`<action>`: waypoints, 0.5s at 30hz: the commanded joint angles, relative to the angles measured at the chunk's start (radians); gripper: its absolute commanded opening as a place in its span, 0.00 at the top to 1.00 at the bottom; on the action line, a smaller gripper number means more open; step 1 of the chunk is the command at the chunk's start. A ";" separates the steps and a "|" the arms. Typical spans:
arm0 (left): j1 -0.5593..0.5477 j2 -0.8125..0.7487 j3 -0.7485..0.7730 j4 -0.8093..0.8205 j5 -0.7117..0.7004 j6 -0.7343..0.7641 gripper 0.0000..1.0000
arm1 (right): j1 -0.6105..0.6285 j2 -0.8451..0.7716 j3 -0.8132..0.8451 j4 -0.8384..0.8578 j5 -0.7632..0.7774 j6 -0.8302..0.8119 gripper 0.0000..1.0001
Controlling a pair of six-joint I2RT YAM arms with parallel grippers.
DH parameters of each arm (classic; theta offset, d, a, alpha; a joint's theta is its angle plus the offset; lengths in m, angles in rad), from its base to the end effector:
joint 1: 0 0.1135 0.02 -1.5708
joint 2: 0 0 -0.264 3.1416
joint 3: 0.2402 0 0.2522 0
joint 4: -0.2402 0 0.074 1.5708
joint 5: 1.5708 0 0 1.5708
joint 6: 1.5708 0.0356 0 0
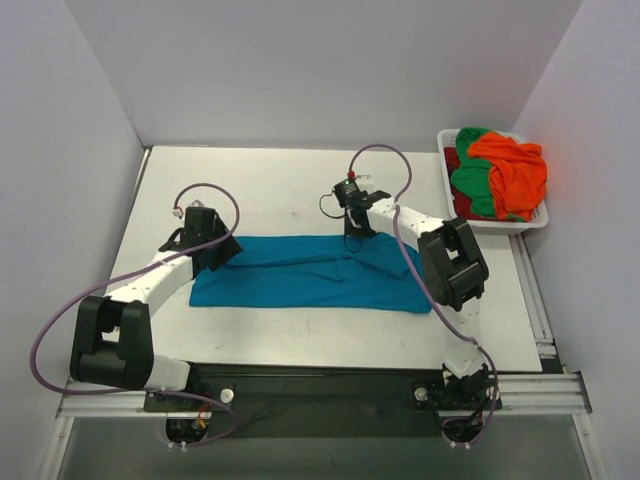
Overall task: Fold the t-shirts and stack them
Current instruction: Fold the other side of the tshirt into a rectangle
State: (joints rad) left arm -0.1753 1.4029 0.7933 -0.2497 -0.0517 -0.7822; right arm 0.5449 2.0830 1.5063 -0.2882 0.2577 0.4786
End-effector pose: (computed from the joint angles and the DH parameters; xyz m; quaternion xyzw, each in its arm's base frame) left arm 0.2786 -0.0475 0.1998 -0.2886 0.8916 -0.1389 0.3202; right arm 0.3962 0.2295 0.1778 0.0136 0.9315 0.0627 0.3579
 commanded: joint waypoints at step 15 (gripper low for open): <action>-0.004 0.005 -0.012 0.044 -0.017 -0.022 0.41 | 0.092 -0.281 -0.199 -0.042 0.058 0.101 1.00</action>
State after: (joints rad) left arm -0.1753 1.4033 0.7914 -0.2493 -0.0555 -0.7868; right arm 0.6155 1.8664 1.3453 -0.2993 0.2752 0.5343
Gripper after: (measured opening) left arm 0.586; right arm 0.030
